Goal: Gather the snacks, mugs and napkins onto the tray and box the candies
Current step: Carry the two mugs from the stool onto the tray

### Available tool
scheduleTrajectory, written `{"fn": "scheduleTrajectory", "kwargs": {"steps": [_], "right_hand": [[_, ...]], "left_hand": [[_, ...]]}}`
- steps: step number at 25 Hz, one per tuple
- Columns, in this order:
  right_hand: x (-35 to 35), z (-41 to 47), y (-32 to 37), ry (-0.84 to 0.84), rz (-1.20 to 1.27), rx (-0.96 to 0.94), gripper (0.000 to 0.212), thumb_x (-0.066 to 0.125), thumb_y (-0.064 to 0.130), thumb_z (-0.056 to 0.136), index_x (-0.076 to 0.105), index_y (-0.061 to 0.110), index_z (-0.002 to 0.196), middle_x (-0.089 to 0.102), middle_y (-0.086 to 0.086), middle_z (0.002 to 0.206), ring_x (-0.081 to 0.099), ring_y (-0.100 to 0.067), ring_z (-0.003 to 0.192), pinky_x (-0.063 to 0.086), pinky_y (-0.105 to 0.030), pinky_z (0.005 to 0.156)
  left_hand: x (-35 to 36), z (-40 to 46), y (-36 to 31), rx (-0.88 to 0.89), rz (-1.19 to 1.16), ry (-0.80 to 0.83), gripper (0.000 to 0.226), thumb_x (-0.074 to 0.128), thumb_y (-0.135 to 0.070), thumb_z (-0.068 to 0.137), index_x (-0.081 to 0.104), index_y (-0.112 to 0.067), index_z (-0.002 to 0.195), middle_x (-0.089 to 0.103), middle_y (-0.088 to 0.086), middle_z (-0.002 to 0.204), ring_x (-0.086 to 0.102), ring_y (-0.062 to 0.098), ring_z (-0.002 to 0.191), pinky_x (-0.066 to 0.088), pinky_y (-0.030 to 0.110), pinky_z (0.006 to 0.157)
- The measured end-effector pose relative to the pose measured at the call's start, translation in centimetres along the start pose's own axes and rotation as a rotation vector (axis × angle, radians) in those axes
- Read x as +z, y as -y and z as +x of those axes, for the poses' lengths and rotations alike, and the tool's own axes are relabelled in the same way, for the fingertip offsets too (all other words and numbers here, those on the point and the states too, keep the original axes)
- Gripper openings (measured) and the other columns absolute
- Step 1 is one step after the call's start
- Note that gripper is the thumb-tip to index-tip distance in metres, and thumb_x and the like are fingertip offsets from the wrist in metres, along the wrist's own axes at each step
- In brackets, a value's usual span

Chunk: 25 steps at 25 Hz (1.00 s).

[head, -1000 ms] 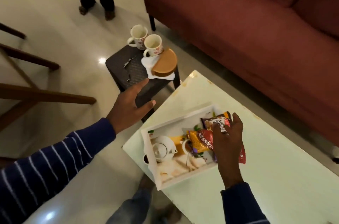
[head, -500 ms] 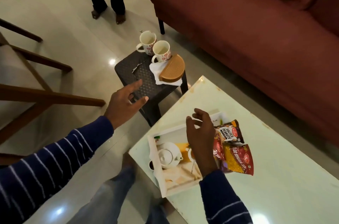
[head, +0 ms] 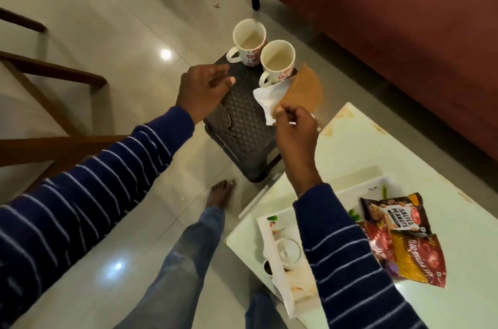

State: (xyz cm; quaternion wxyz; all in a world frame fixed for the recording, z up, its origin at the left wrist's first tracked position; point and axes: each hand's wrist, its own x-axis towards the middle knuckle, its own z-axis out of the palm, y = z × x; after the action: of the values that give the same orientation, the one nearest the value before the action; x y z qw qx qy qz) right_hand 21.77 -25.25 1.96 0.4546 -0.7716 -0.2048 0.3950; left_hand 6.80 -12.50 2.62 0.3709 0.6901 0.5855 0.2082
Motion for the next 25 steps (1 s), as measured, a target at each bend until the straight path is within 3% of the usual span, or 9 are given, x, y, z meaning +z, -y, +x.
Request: {"fn": "scheduleTrajectory", "kwargs": {"steps": [3, 6, 10, 14, 17, 20, 23, 25], "right_hand": [[3.9, 3.3, 0.9, -0.050, -0.020, 0.030, 0.026, 0.058, 0.031, 0.099, 0.068, 0.020, 0.120, 0.069, 0.007, 0.115, 0.066, -0.013, 0.103, 0.057, -0.036, 0.093], [7.4, 6.2, 0.9, -0.109, -0.020, 0.092, 0.029, 0.059, 0.036, 0.098, 0.070, 0.019, 0.119, 0.069, 0.007, 0.115, 0.065, -0.010, 0.105, 0.056, -0.037, 0.095], [10.6, 8.9, 0.6, -0.239, -0.042, 0.179, 0.034, 0.064, 0.040, 0.094, 0.075, 0.012, 0.108, 0.074, 0.001, 0.103, 0.068, -0.014, 0.096, 0.057, -0.036, 0.091], [12.0, 9.6, 0.4, -0.315, 0.001, 0.231, 0.030, 0.067, 0.039, 0.093, 0.078, 0.011, 0.098, 0.075, 0.001, 0.089, 0.070, -0.013, 0.084, 0.056, -0.029, 0.078], [12.5, 9.4, 0.6, -0.349, -0.020, 0.199, 0.027, 0.067, 0.035, 0.093, 0.078, 0.013, 0.104, 0.075, 0.006, 0.092, 0.067, -0.008, 0.085, 0.051, -0.023, 0.080], [12.6, 9.6, 0.8, -0.329, 0.009, 0.225, 0.022, 0.068, 0.033, 0.093, 0.077, 0.018, 0.105, 0.071, 0.011, 0.094, 0.066, -0.008, 0.089, 0.050, -0.023, 0.084], [12.5, 9.9, 0.9, -0.295, 0.101, 0.277, 0.020, 0.070, 0.031, 0.092, 0.078, 0.016, 0.104, 0.074, 0.007, 0.096, 0.068, -0.011, 0.093, 0.055, -0.025, 0.085], [12.4, 10.1, 1.0, -0.289, 0.148, 0.279, 0.020, 0.070, 0.029, 0.093, 0.079, 0.015, 0.104, 0.075, 0.008, 0.092, 0.069, -0.009, 0.089, 0.054, -0.021, 0.080]], "left_hand": [[0.0, 3.8, 1.9, -0.007, 0.003, 0.047, 0.048, 0.074, -0.026, 0.089, 0.062, -0.009, 0.132, 0.069, 0.006, 0.127, 0.067, 0.013, 0.110, 0.054, 0.029, 0.097], [0.3, 8.0, 3.8, -0.052, -0.013, 0.078, 0.057, 0.075, -0.027, 0.088, 0.056, -0.009, 0.138, 0.063, 0.006, 0.136, 0.063, 0.013, 0.118, 0.051, 0.023, 0.098], [1.7, 11.6, 5.2, -0.018, -0.032, 0.188, 0.052, 0.073, -0.027, 0.089, 0.058, -0.014, 0.138, 0.065, -0.006, 0.127, 0.062, 0.004, 0.105, 0.044, -0.001, 0.083], [3.2, 12.7, 5.7, 0.016, 0.025, 0.234, 0.035, 0.065, -0.035, 0.095, 0.068, -0.018, 0.126, 0.073, 0.000, 0.115, 0.066, 0.010, 0.098, 0.053, 0.019, 0.083], [3.7, 13.2, 6.3, -0.008, 0.082, 0.262, 0.032, 0.060, -0.041, 0.097, 0.071, -0.013, 0.109, 0.071, 0.001, 0.097, 0.061, 0.009, 0.083, 0.042, 0.011, 0.064], [3.8, 13.5, 6.4, -0.010, 0.097, 0.324, 0.035, 0.053, -0.041, 0.100, 0.064, -0.008, 0.096, 0.061, 0.000, 0.081, 0.055, 0.011, 0.072, 0.040, 0.018, 0.060], [3.9, 13.5, 6.3, -0.079, 0.011, 0.385, 0.038, 0.049, -0.043, 0.102, 0.065, -0.009, 0.096, 0.069, 0.008, 0.087, 0.065, 0.023, 0.082, 0.057, 0.041, 0.075], [3.7, 13.3, 6.0, -0.132, -0.086, 0.367, 0.037, 0.050, -0.045, 0.101, 0.069, -0.012, 0.099, 0.072, 0.007, 0.093, 0.067, 0.024, 0.088, 0.057, 0.047, 0.085]]}}
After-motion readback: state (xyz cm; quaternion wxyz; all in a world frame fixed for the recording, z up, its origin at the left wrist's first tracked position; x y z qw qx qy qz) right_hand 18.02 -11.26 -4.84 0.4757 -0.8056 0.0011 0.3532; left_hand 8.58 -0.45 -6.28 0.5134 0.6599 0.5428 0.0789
